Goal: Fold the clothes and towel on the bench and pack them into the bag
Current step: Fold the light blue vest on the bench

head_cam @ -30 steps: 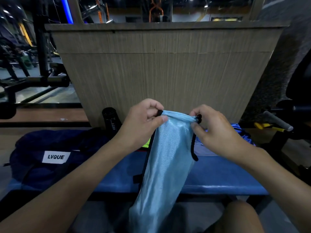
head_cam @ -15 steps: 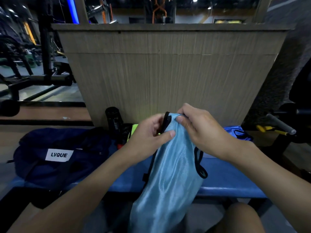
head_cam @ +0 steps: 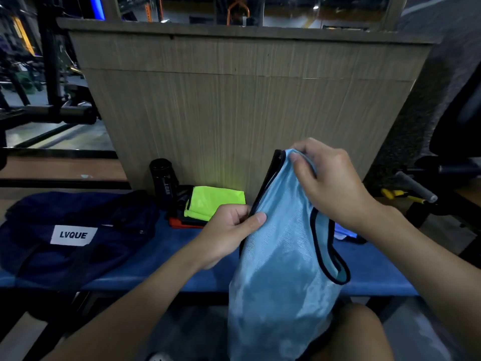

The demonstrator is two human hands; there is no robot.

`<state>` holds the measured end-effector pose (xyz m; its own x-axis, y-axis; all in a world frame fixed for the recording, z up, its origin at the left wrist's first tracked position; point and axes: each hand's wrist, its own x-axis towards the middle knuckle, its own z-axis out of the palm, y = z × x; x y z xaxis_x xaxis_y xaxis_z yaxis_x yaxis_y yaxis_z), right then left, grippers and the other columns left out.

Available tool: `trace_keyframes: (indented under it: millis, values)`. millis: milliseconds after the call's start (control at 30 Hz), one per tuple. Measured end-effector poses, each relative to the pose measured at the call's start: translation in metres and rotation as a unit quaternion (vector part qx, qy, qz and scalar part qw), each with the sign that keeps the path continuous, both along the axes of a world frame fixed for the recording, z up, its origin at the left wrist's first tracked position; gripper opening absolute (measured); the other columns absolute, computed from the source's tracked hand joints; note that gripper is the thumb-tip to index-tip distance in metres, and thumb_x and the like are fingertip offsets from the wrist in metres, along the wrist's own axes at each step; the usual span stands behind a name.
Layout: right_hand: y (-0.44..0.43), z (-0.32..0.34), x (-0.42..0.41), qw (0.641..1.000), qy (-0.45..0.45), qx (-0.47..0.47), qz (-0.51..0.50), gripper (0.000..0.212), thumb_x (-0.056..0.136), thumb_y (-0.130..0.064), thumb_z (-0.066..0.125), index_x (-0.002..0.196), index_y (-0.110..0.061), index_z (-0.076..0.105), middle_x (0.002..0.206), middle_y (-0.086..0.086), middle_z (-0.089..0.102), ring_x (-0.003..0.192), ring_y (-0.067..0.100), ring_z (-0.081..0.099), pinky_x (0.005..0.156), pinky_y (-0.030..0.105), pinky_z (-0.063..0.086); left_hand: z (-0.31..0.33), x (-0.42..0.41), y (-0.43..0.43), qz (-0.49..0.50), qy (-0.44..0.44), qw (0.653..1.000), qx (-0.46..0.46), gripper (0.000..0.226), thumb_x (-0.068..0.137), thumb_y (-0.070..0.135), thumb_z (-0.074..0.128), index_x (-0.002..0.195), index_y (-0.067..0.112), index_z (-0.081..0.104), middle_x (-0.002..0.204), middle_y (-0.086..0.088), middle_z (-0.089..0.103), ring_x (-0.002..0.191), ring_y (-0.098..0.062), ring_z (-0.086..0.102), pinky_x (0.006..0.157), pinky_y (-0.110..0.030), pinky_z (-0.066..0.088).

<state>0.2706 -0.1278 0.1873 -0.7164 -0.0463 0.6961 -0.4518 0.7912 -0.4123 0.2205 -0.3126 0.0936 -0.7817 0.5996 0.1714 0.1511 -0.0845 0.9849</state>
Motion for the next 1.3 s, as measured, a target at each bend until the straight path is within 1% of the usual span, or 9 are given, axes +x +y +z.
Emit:
trace_keyframes:
  millis: [167, 300, 400, 500, 700, 900, 1100, 1233, 1300]
  values:
    - [0.015, -0.010, 0.000, 0.997, -0.006, -0.068, -0.026, 0.017, 0.102, -0.016, 0.048, 0.091, -0.011, 0.060, 0.066, 0.002, 0.055, 0.063, 0.014, 0.051, 0.059, 0.022, 0.039, 0.009, -0.013, -0.004, -0.020, 0.053, 0.997, -0.059, 0.036, 0.094, 0.035, 0.063, 0.080, 0.002, 0.062, 0.075, -0.001, 0.061, 0.072, -0.012, 0.053, 0.065, -0.026, 0.044]
    - [0.024, -0.020, -0.007, 0.992, 0.006, -0.113, -0.057, 0.016, 0.102, -0.015, 0.047, 0.089, -0.013, 0.056, 0.062, -0.010, 0.047, 0.060, 0.005, 0.045, 0.057, 0.015, 0.035, 0.022, -0.025, -0.003, 0.001, 0.085, 0.991, -0.106, 0.050, 0.092, 0.044, 0.066, 0.095, -0.006, 0.059, 0.081, -0.013, 0.057, 0.076, -0.024, 0.046, 0.065, -0.043, 0.036]
    - [0.034, -0.027, -0.014, 0.986, 0.020, -0.142, -0.086, 0.016, 0.103, -0.014, 0.044, 0.090, -0.015, 0.055, 0.065, -0.008, 0.049, 0.062, 0.006, 0.046, 0.057, 0.015, 0.035, 0.041, -0.040, -0.001, 0.059, 0.120, 0.987, -0.087, 0.017, 0.092, 0.019, 0.068, 0.082, 0.007, 0.063, 0.072, -0.008, 0.067, 0.065, -0.017, 0.056, 0.060, -0.032, 0.044]
    - [0.048, -0.031, -0.030, 0.975, 0.027, -0.184, -0.121, 0.017, 0.103, -0.016, 0.043, 0.094, -0.010, 0.056, 0.073, -0.007, 0.052, 0.069, 0.013, 0.050, 0.061, 0.021, 0.038, 0.079, -0.063, 0.016, 0.099, 0.216, 0.967, -0.092, 0.015, 0.089, 0.008, 0.071, 0.077, 0.011, 0.061, 0.057, 0.009, 0.064, 0.053, 0.003, 0.054, 0.054, -0.014, 0.044]
    - [0.119, -0.049, -0.086, 0.940, 0.020, -0.286, -0.186, 0.019, 0.103, -0.022, 0.042, 0.089, -0.013, 0.051, 0.068, -0.004, 0.049, 0.063, 0.016, 0.047, 0.059, 0.034, 0.037, 0.124, -0.140, 0.100, 0.069, 0.368, 0.906, -0.195, 0.017, 0.085, 0.028, 0.078, 0.079, 0.016, 0.067, 0.061, 0.006, 0.059, 0.054, -0.001, 0.047, 0.056, -0.016, 0.041]
    - [0.212, -0.102, -0.117, 0.929, -0.032, -0.253, -0.267, 0.017, 0.103, -0.020, 0.044, 0.092, -0.010, 0.053, 0.071, 0.000, 0.053, 0.072, 0.022, 0.053, 0.061, 0.031, 0.035, 0.037, -0.213, 0.213, -0.002, 0.328, 0.919, -0.217, 0.023, 0.088, 0.036, 0.073, 0.076, 0.021, 0.062, 0.051, 0.012, 0.049, 0.051, -0.008, 0.038, 0.055, -0.028, 0.034]
    - [0.288, -0.178, -0.136, 0.915, -0.116, -0.223, -0.316, 0.018, 0.103, -0.023, 0.043, 0.096, -0.010, 0.052, 0.074, 0.011, 0.058, 0.073, 0.026, 0.056, 0.064, 0.039, 0.042, -0.065, -0.246, 0.299, -0.004, 0.302, 0.924, -0.232, 0.020, 0.086, 0.044, 0.071, 0.075, 0.029, 0.063, 0.057, 0.016, 0.059, 0.053, -0.007, 0.049, 0.061, -0.035, 0.048]
    - [0.319, -0.228, -0.146, 0.903, -0.177, -0.193, -0.341, 0.013, 0.101, -0.023, 0.047, 0.095, -0.012, 0.048, 0.072, 0.000, 0.054, 0.077, 0.029, 0.058, 0.065, 0.034, 0.036, -0.122, -0.249, 0.327, -0.013, 0.321, 0.914, -0.248, 0.014, 0.091, 0.029, 0.069, 0.100, 0.019, 0.067, 0.089, 0.008, 0.067, 0.086, -0.014, 0.064, 0.083, -0.040, 0.052]
    - [0.325, -0.246, -0.151, 0.889, -0.230, -0.187, -0.350, 0.018, 0.100, -0.030, 0.050, 0.106, -0.014, 0.049, 0.086, 0.002, 0.059, 0.092, 0.033, 0.060, 0.070, 0.035, 0.038, -0.149, -0.251, 0.330, -0.009, 0.408, 0.872, -0.270, 0.029, 0.089, 0.037, 0.062, 0.113, 0.020, 0.065, 0.108, 0.006, 0.062, 0.103, -0.015, 0.058, 0.092, -0.041, 0.046]
